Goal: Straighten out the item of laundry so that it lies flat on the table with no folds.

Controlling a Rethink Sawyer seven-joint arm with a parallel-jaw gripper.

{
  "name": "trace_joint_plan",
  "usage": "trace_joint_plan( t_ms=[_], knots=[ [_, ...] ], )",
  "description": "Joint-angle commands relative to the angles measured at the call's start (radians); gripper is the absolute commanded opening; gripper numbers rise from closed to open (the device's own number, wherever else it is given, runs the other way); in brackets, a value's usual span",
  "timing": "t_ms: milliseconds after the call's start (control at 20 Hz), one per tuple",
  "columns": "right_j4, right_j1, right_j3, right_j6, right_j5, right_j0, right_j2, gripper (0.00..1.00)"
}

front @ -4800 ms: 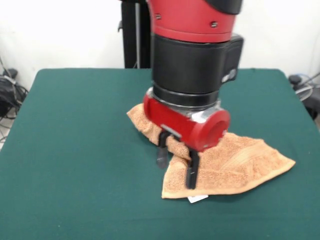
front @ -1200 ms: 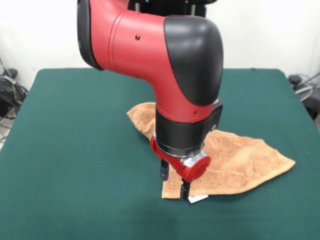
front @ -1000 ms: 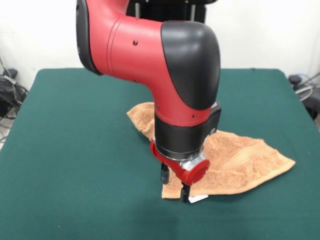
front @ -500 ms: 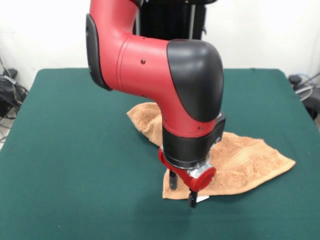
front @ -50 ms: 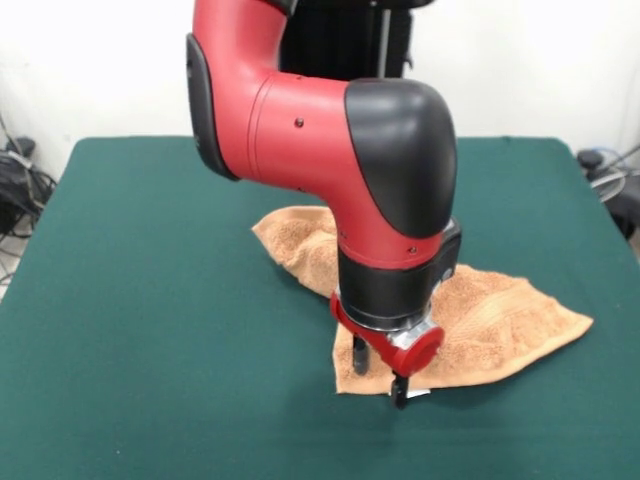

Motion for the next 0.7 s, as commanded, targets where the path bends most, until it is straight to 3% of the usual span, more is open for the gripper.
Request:
trace_joint_plan(
  t_ms=[50,300,450,500,700],
  knots=[
    [-0.006,0.006,0.161,0.077,-0.040,-0.013,0.122,1.00],
    [-0.013,0.034,0.120,0.071,-0.041,-0.017,0.118,1.00],
    [-0.015,0.039,0.121,0.078,-0.102,-0.018,0.125,1.00],
    [-0.012,0.040,0.123,0.085,-0.113,-0.018,0.126,0.00],
    [-0.009,0.043,0.123,0.098,-0.152,-0.018,0.127,0.00]
  ],
)
